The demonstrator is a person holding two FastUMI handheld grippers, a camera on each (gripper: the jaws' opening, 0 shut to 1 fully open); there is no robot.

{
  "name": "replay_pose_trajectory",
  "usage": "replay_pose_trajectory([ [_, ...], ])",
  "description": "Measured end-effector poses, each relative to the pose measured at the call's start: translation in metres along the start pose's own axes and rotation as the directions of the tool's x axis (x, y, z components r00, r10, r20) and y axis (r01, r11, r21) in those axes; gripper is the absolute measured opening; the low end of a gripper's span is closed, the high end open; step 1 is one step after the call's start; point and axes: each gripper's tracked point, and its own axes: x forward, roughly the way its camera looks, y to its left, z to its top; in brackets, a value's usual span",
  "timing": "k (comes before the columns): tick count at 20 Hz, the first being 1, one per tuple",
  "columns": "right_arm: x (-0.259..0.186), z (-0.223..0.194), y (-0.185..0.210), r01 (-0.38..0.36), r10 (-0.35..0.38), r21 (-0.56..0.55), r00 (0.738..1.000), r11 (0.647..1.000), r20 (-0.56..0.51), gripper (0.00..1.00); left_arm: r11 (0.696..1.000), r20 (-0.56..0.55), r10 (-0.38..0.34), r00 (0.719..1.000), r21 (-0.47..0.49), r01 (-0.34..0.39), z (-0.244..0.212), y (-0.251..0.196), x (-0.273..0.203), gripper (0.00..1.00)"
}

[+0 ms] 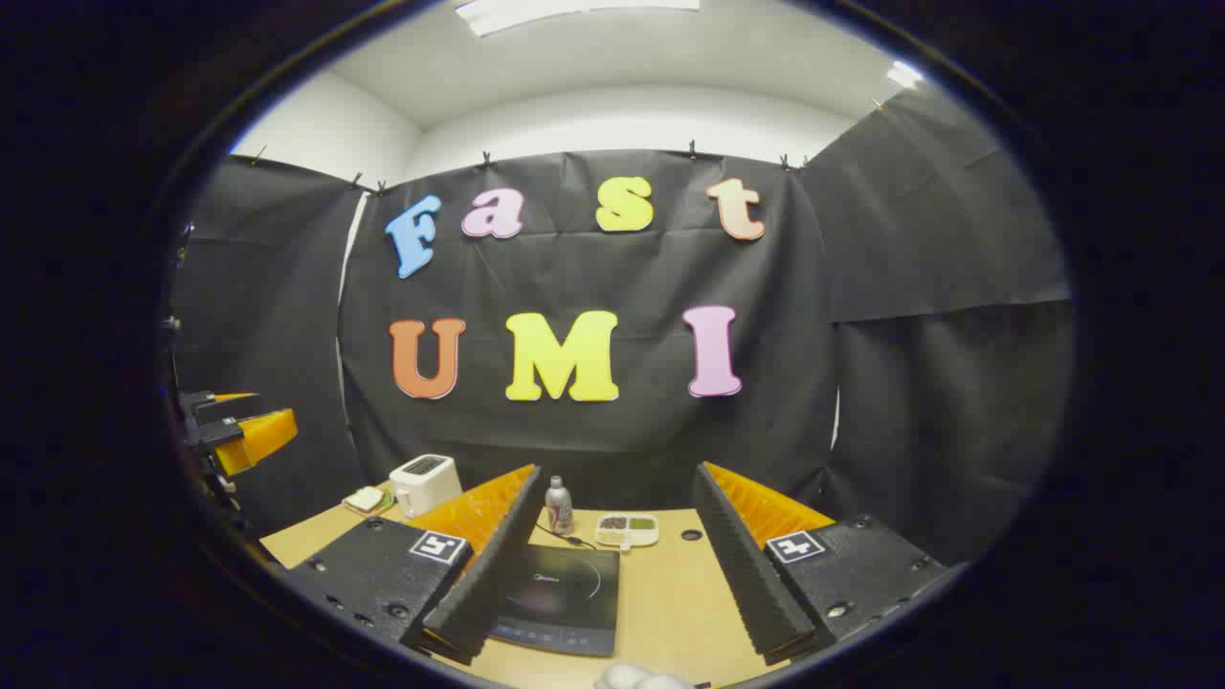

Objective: First push the handle of the pot to place it horizontally, then grasp the pot with both hands and set it on the induction cooktop.

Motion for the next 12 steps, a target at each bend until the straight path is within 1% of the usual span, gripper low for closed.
replay_pose_trajectory([
  [5,0.005,-0.005,0.006,-0.001,0.001,-0.004,1.0,1.0,-0.018,0.96,1.0,0.002,0.006,1.0,0.006,-0.006,-0.004,0.006,0.006,0.96],
  [12,0.008,-0.007,0.013,-0.002,0.002,-0.032,1.0,0.999,-0.016,0.96,1.0,0.005,-0.008,1.0,0.006,0.008,-0.01,0.009,0.014,0.96],
])
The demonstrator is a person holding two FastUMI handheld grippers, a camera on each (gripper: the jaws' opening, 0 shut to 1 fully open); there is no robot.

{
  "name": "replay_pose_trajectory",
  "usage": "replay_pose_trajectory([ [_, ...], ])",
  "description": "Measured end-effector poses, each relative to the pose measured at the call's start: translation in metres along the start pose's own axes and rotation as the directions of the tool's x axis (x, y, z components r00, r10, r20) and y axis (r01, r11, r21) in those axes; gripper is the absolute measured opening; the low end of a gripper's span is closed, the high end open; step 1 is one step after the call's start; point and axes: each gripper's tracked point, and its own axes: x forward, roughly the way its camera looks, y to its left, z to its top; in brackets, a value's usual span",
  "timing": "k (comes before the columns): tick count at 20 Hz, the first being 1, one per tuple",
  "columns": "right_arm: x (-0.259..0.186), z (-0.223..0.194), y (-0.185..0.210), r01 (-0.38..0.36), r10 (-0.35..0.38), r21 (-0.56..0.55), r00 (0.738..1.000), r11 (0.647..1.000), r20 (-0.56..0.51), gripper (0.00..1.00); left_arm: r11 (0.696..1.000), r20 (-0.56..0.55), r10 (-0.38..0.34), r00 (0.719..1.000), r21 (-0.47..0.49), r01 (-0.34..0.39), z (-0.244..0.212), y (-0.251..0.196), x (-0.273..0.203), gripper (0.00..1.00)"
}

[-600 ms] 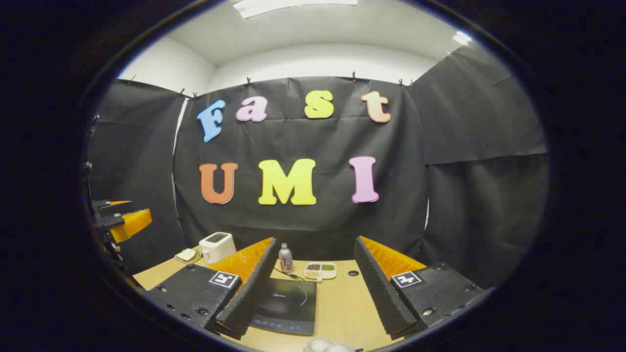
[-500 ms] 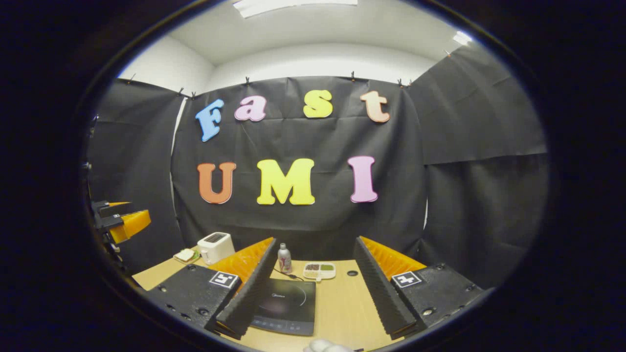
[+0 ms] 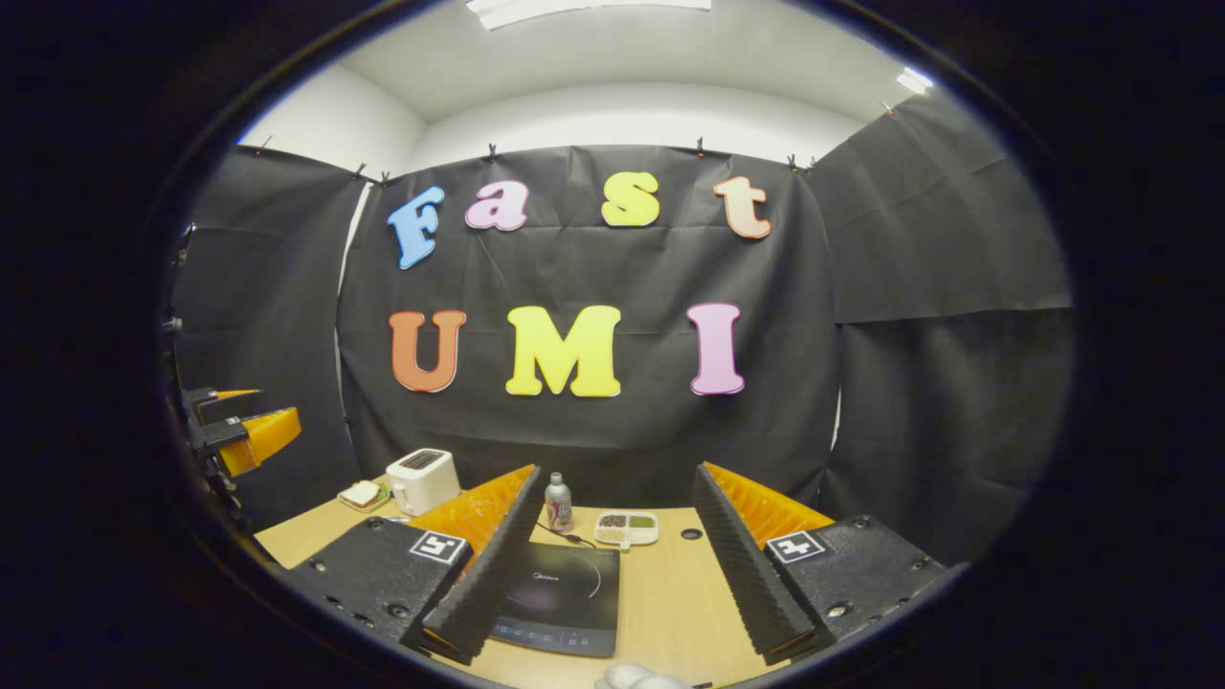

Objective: First push the handle of the pot to place it horizontally, then grasp the pot with both hands and set it on the induction cooktop.

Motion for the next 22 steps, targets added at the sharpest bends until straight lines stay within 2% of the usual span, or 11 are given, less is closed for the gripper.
replay_pose_trajectory([
  [3,-0.001,0.0,0.0,0.005,-0.005,-0.005,1.0,1.0,-0.005,0.96,1.0,0.001,-0.003,1.0,-0.01,0.003,-0.002,0.004,0.001,0.92],
  [6,-0.003,-0.001,0.005,-0.008,0.008,-0.007,1.0,1.0,-0.008,0.96,1.0,0.017,-0.011,1.0,-0.022,0.011,-0.001,0.008,0.002,0.54],
  [7,-0.003,0.0,0.004,-0.006,0.006,-0.013,1.0,1.0,-0.007,0.96,0.999,0.027,-0.017,0.999,-0.033,0.018,0.002,0.01,0.004,0.33],
  [8,-0.003,0.0,0.006,-0.004,0.004,-0.019,1.0,1.0,-0.006,0.96,0.999,0.031,-0.024,0.999,-0.039,0.025,0.002,0.011,0.005,0.23],
  [9,-0.003,0.0,0.006,-0.002,0.002,-0.023,1.0,1.0,-0.007,0.96,0.998,0.02,-0.041,0.999,-0.044,0.042,-0.001,0.011,0.005,0.05],
  [10,-0.005,-0.001,0.008,-0.004,0.004,-0.024,1.0,1.0,-0.007,0.96,0.996,0.009,-0.071,0.997,-0.058,0.072,-0.008,0.008,0.004,0.0],
  [11,-0.005,-0.001,0.01,-0.004,0.004,-0.024,1.0,1.0,-0.011,0.96,0.993,-0.012,-0.092,0.996,-0.072,0.091,-0.012,0.004,0.009,0.0],
  [12,-0.006,-0.003,0.011,-0.003,0.003,-0.027,1.0,1.0,-0.015,0.96,0.991,-0.034,-0.105,0.994,-0.084,0.102,-0.015,0.005,0.009,0.1],
  [13,-0.006,-0.003,0.012,-0.001,0.001,-0.029,1.0,1.0,-0.016,0.96,0.99,-0.052,-0.11,0.993,-0.098,0.104,-0.022,0.008,0.011,0.0],
  [18,-0.007,-0.008,0.018,0.012,-0.014,-0.053,0.999,0.999,-0.036,0.96,0.981,-0.188,-0.14,0.972,-0.16,0.11,-0.069,0.011,0.02,0.0],
  [22,-0.004,-0.028,0.025,0.024,-0.028,-0.047,0.996,0.999,-0.086,0.96,0.98,-0.295,-0.173,0.94,-0.146,0.134,-0.117,0.013,0.019,0.0],
])
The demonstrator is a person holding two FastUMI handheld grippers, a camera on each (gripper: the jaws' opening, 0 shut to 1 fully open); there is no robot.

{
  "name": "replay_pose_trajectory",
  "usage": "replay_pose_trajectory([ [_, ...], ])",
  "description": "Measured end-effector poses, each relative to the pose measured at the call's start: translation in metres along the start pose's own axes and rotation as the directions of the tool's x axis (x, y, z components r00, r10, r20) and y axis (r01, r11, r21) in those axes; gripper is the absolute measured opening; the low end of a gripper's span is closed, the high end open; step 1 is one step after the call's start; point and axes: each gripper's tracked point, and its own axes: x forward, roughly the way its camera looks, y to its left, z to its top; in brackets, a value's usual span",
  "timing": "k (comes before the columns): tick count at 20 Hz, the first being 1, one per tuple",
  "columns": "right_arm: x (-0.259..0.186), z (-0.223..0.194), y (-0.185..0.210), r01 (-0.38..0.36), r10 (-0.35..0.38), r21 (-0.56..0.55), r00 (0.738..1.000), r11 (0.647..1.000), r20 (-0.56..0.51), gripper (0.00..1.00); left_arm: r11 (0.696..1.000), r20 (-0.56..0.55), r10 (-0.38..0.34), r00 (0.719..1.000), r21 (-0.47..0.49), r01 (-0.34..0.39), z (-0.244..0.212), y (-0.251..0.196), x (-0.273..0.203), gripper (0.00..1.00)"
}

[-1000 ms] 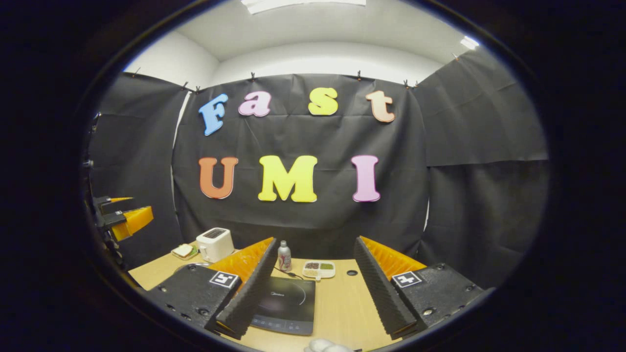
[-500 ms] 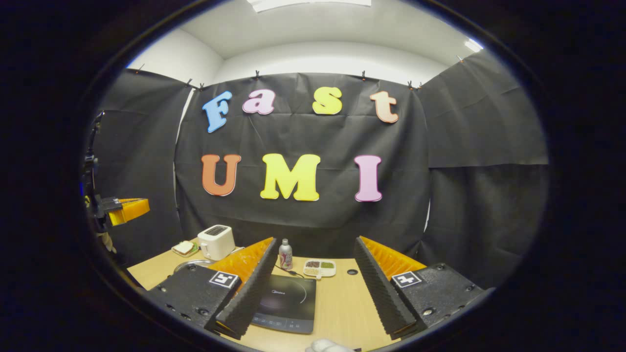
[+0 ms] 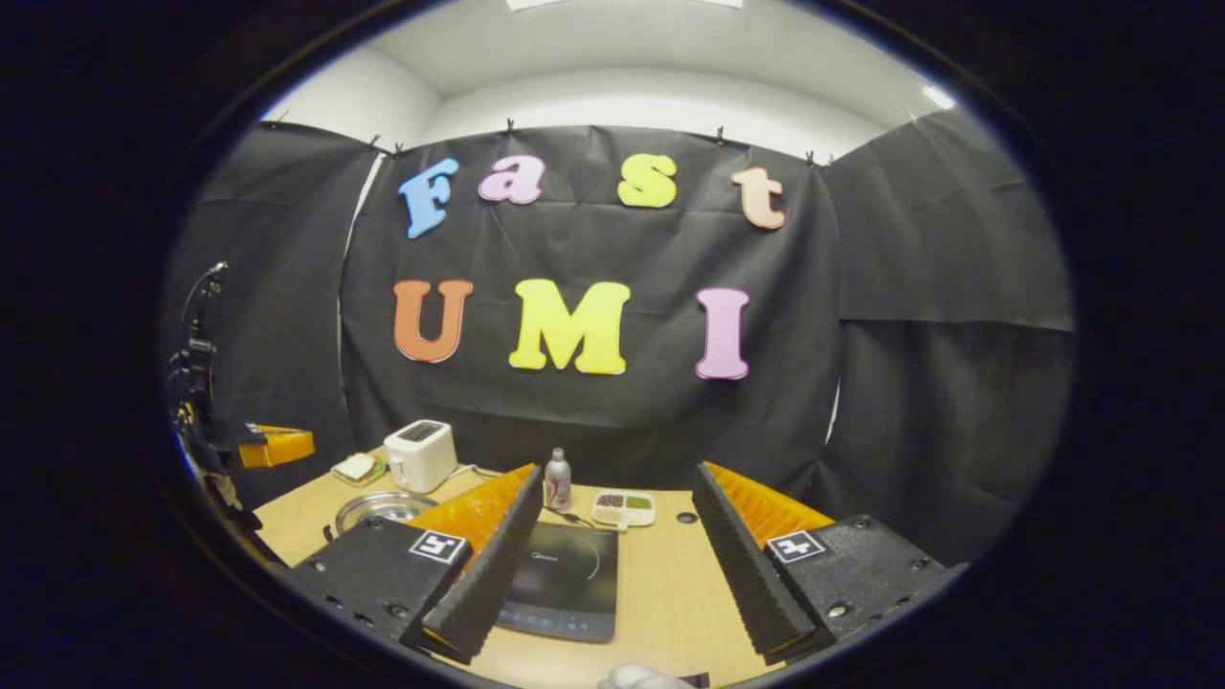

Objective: First push the handle of the pot to place it horizontally, then grasp the pot with both hands and set it on the induction cooktop.

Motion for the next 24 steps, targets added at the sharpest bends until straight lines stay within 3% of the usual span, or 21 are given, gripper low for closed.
replay_pose_trajectory([
  [6,0.01,-0.047,0.028,0.0,0.003,0.025,0.992,1.0,-0.128,0.97,1.0,-0.232,-0.028,0.972,-0.016,0.025,-0.096,0.018,0.016,0.0],
  [12,0.022,-0.054,0.029,0.002,0.003,0.026,0.985,1.0,-0.172,0.97,0.996,-0.44,-0.032,0.898,0.058,0.064,-0.184,0.042,0.024,0.0],
  [15,0.026,-0.051,0.022,0.023,-0.017,0.038,0.986,0.999,-0.166,0.97,0.991,-0.5,-0.029,0.865,0.097,0.089,-0.213,0.051,0.032,0.0],
  [20,0.025,-0.06,0.012,0.064,-0.055,0.043,0.982,0.997,-0.181,0.97,0.991,-0.591,-0.05,0.805,0.07,0.113,-0.25,0.055,0.033,0.0],
  [23,0.024,-0.065,0.013,0.072,-0.059,0.061,0.978,0.996,-0.201,0.97,0.992,-0.618,-0.043,0.785,0.067,0.107,-0.262,0.064,0.038,0.0],
  [24,0.024,-0.066,0.013,0.075,-0.062,0.061,0.978,0.995,-0.201,0.97,0.992,-0.618,-0.03,0.785,0.077,0.099,-0.263,0.07,0.041,0.1],
])
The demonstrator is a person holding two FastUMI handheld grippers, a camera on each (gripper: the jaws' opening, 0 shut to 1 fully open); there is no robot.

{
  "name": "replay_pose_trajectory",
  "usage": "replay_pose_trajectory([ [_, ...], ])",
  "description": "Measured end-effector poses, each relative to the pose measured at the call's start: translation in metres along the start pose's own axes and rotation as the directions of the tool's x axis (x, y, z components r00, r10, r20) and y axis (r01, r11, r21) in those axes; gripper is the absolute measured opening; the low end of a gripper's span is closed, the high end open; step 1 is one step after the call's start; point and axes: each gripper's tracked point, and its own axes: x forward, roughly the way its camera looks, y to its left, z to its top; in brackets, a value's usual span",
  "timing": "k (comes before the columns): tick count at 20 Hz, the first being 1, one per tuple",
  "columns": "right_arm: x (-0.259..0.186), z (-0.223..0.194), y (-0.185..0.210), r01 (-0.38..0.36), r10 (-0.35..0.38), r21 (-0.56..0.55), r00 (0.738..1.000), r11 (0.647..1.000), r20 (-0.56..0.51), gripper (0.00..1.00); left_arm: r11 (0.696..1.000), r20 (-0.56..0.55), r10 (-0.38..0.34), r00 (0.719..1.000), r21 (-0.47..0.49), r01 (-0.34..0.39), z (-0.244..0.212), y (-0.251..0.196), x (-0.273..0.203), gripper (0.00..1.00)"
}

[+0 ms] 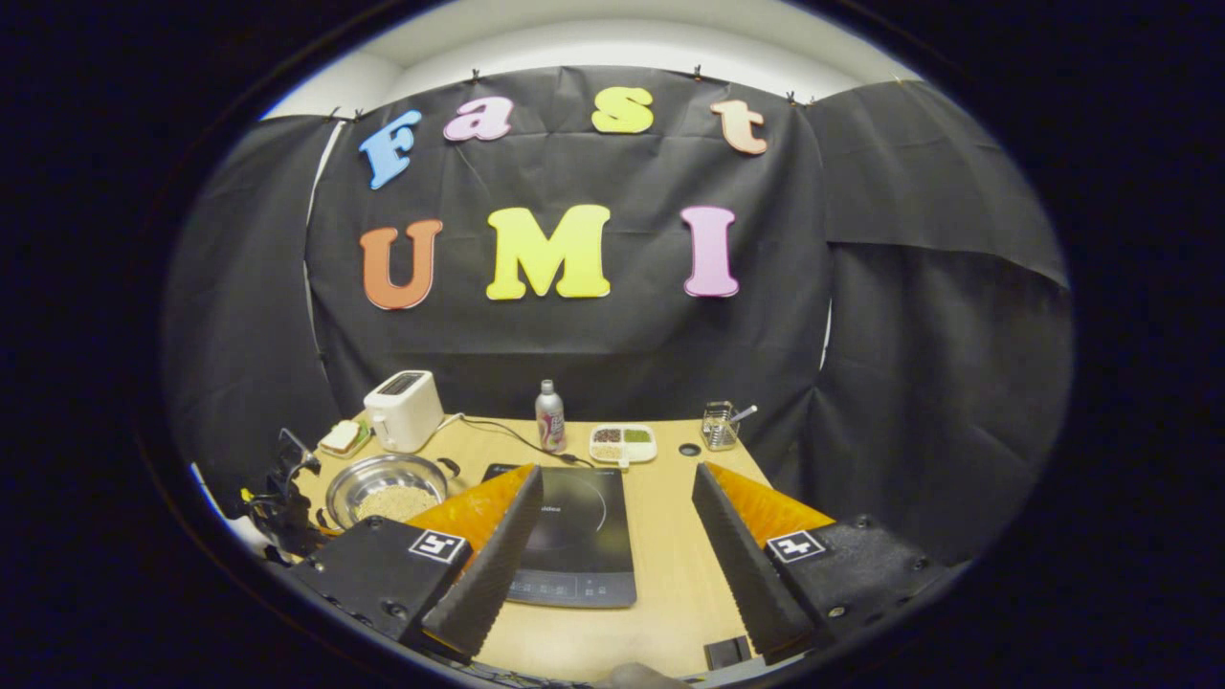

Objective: First push the handle of the pot to place it horizontally, then grasp the pot with both hands and set it on the induction cooktop.

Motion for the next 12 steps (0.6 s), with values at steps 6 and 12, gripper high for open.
replay_pose_trajectory([
  [6,-0.004,0.001,0.004,0.003,-0.003,-0.019,1.0,1.0,0.013,0.97,0.999,-0.063,0.006,0.998,-0.036,-0.008,-0.013,0.013,0.015,0.0],
  [12,-0.003,-0.001,0.008,-0.001,0.001,-0.023,1.0,1.0,0.003,0.97,0.999,-0.088,0.006,0.996,-0.048,-0.01,-0.019,0.014,0.022,0.0],
])
